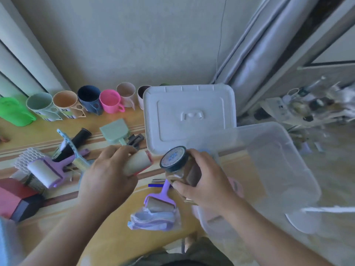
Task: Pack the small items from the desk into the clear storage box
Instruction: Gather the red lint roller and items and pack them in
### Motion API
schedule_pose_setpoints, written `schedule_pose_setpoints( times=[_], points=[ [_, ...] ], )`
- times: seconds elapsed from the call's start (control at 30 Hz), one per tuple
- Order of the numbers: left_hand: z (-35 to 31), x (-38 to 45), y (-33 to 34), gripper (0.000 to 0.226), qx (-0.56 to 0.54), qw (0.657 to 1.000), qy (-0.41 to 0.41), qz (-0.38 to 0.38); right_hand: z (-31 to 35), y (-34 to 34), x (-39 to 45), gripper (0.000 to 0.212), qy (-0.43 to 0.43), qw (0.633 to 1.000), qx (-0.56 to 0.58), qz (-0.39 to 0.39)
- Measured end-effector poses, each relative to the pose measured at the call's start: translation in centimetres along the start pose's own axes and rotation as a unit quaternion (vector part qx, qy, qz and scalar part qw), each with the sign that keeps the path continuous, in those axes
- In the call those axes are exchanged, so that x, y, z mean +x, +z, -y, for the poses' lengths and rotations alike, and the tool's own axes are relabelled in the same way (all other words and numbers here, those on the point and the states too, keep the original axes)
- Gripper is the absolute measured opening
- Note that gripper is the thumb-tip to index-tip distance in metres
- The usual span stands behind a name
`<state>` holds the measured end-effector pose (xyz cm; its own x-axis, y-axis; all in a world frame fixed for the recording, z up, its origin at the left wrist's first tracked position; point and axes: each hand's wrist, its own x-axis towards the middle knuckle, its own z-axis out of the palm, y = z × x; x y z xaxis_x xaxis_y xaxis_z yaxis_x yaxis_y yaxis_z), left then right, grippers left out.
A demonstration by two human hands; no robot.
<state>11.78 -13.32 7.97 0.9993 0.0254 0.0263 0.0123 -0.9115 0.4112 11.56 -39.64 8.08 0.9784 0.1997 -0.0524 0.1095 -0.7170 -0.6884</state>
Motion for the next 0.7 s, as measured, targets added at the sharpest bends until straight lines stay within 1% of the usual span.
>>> schedule_pose_setpoints(
  times=[0.07,0.13,0.2,0.27,0.33,0.4,0.47,0.53,0.57,0.7],
  points=[
    [-3.7,-0.3,-1.0,0.056,-0.019,1.000,0.017,-0.017,-2.0,-2.4,0.0,0.061,-0.014,1.000,-0.018,-0.020],
    [-7.4,-0.3,-1.4,0.055,-0.038,0.998,0.038,-0.043,-5.2,-5.0,-0.1,0.063,-0.012,0.998,-0.059,-0.021],
    [-11.0,-0.4,-1.1,0.056,-0.072,0.993,0.076,-0.059,-9.4,-7.3,-0.3,0.069,0.019,0.992,-0.122,0.004],
    [-14.3,-0.4,0.0,0.060,-0.118,0.986,0.101,-0.056,-13.6,-8.7,-0.7,0.076,0.055,0.980,-0.183,0.045],
    [-17.2,-0.2,1.6,0.062,-0.153,0.982,0.101,-0.035,-16.9,-9.3,-1.2,0.079,0.080,0.972,-0.198,0.095],
    [-19.5,0.2,3.5,0.063,-0.163,0.983,0.080,-0.013,-19.4,-9.5,-1.7,0.075,0.082,0.976,-0.152,0.132],
    [-20.9,0.6,5.4,0.062,-0.152,0.987,0.050,0.007,-21.3,-9.8,-2.0,0.069,0.103,0.979,-0.049,0.166],
    [-21.8,0.9,7.3,0.060,-0.152,0.988,0.021,0.026,-22.5,-10.5,-2.0,0.069,0.128,0.968,0.025,0.214],
    [-22.3,1.0,8.1,0.058,-0.154,0.987,0.009,0.037,-22.9,-10.7,-1.9,0.069,0.125,0.965,0.044,0.228],
    [-23.7,0.6,10.7,0.056,-0.142,0.987,-0.019,0.079,-23.4,-10.9,-1.0,0.067,0.046,0.969,0.064,0.236]
  ],
)
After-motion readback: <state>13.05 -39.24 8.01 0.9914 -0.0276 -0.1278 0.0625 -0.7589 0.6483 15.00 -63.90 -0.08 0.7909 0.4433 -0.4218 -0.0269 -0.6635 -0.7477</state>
